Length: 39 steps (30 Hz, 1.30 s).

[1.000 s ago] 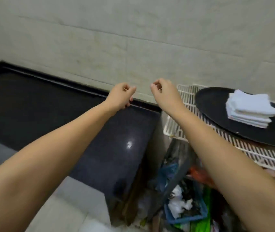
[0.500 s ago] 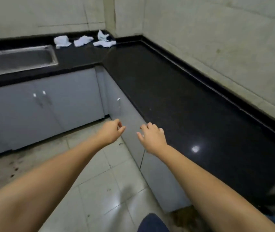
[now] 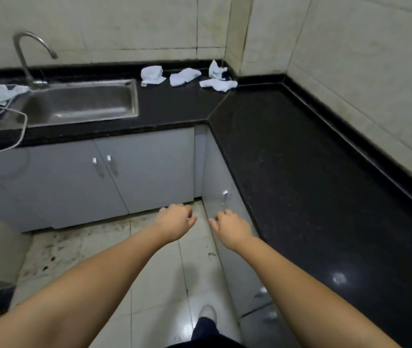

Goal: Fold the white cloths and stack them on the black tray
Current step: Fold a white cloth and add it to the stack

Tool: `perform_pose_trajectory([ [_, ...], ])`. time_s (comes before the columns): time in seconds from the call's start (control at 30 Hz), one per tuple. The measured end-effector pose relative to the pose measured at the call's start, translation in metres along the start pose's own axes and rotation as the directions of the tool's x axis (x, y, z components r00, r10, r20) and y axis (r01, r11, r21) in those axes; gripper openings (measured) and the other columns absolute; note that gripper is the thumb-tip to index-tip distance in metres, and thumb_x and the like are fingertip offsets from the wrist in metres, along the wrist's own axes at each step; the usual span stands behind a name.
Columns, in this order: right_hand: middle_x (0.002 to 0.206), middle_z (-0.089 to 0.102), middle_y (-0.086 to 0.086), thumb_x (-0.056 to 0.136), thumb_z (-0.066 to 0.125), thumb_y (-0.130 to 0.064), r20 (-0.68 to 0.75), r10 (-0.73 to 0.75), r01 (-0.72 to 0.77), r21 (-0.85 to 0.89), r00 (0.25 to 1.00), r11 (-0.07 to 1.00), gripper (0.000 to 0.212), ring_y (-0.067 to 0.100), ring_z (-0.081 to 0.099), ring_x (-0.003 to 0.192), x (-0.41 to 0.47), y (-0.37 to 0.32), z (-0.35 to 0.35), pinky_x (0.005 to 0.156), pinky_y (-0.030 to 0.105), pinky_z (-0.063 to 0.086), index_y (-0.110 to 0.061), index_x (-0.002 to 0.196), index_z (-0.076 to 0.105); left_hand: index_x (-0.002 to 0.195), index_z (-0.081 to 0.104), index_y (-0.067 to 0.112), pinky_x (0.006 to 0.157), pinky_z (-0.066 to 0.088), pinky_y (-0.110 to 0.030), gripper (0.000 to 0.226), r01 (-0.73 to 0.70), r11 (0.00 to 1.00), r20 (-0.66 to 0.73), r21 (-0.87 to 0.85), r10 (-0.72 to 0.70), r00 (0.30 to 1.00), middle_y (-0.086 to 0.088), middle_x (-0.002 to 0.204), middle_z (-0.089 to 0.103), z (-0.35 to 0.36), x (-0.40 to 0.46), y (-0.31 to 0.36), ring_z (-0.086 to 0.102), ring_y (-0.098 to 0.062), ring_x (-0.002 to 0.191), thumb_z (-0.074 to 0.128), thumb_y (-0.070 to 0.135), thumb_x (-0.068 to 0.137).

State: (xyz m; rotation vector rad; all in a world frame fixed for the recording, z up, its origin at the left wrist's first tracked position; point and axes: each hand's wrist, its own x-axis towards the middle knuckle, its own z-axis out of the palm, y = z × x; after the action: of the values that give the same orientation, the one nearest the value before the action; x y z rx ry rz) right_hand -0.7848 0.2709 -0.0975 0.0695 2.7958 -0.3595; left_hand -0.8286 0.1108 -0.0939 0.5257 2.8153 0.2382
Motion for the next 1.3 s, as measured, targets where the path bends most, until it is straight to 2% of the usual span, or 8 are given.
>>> perform_pose_trajectory([
  [0.13,0.124,0.053,0.015,0.102,0.029,-0.039,-0.027,-0.045,0.045,-0.031,0.999,0.999,0.045,0.034,0.052,0.113,0.081,0.002,-0.038,0.087,0.037,0.043,-0.006,0.121,0.053,0.102,0.058,0.014,0.080,0.041,-0.033,0.030,0.026,0.994,-0.053,-0.104,-0.032,0.998,-0.007,0.108,0.064,-0.033,0.069,-0.017,0.057,-0.026,0.101,0.040,0.037,0.097],
  [0.4,0.121,0.054,0.015,0.101,0.032,-0.039,-0.020,-0.050,0.050,-0.031,0.999,0.998,0.042,0.034,0.053,0.110,0.241,-0.015,-0.080,0.084,0.038,0.043,-0.007,0.117,0.053,0.096,0.057,0.013,0.073,0.044,-0.034,0.027,0.028,0.984,-0.035,-0.176,-0.035,0.999,-0.009,0.102,0.063,-0.074,0.218,-0.076,0.057,-0.025,0.092,0.042,0.036,0.097],
  [0.53,0.120,0.054,0.014,0.101,0.035,-0.037,-0.063,0.017,-0.016,0.019,0.998,1.000,0.039,0.032,0.055,0.109,0.327,-0.021,-0.108,0.083,0.039,0.045,-0.008,0.116,0.055,0.093,0.055,0.012,0.072,0.044,-0.034,0.026,-0.034,0.984,-0.040,-0.174,0.028,0.999,-0.010,0.099,0.062,-0.109,0.310,-0.107,0.057,-0.026,0.089,0.043,0.034,0.097],
  [0.67,0.116,0.055,0.011,0.100,0.035,-0.036,-0.110,0.125,-0.111,0.128,0.986,0.986,0.035,0.028,0.057,0.103,0.402,-0.025,-0.145,0.081,0.037,0.046,-0.012,0.113,0.058,0.101,0.057,0.015,0.068,0.044,-0.034,0.025,-0.117,0.978,0.016,-0.176,0.121,0.993,-0.006,0.099,0.061,-0.150,0.397,-0.135,0.057,-0.022,0.084,0.042,0.034,0.097],
  [0.9,0.107,0.057,0.011,0.100,0.039,-0.032,-0.187,0.253,-0.202,0.254,0.949,0.946,0.032,0.028,0.058,0.097,0.503,-0.003,-0.193,0.076,0.034,0.045,-0.010,0.107,0.061,0.103,0.060,0.012,0.075,0.052,-0.038,0.027,-0.152,0.959,0.059,-0.240,0.170,0.984,-0.007,0.097,0.065,-0.180,0.524,-0.145,0.061,-0.021,0.084,0.044,0.033,0.097],
  [1.17,0.105,0.058,0.014,0.098,0.040,-0.026,-0.270,0.144,-0.070,0.265,0.952,0.962,0.031,0.031,0.057,0.096,0.674,0.038,-0.264,0.082,0.044,0.049,-0.004,0.103,0.061,0.109,0.057,0.011,0.083,0.050,-0.041,0.026,-0.060,0.952,0.040,-0.301,0.075,0.996,-0.010,0.105,0.065,-0.208,0.682,-0.135,0.061,-0.025,0.094,0.048,0.031,0.095],
  [1.23,0.107,0.057,0.016,0.098,0.039,-0.021,-0.292,0.095,-0.017,0.259,0.952,0.966,0.030,0.032,0.055,0.100,0.716,0.047,-0.274,0.084,0.044,0.046,-0.002,0.105,0.061,0.120,0.051,0.008,0.089,0.048,-0.042,0.033,0.003,0.941,0.025,-0.338,0.006,1.000,-0.014,0.115,0.061,-0.208,0.718,-0.131,0.058,-0.030,0.105,0.050,0.029,0.094],
  [1.3,0.121,0.055,0.014,0.098,0.037,-0.016,-0.282,0.049,0.027,0.258,0.958,0.966,0.030,0.030,0.051,0.112,0.751,0.054,-0.278,0.091,0.043,0.043,-0.005,0.118,0.057,0.136,0.038,0.005,0.098,0.044,-0.046,0.051,0.071,0.914,0.023,-0.399,-0.067,0.997,-0.017,0.130,0.052,-0.204,0.751,-0.128,0.051,-0.034,0.119,0.052,0.029,0.092],
])
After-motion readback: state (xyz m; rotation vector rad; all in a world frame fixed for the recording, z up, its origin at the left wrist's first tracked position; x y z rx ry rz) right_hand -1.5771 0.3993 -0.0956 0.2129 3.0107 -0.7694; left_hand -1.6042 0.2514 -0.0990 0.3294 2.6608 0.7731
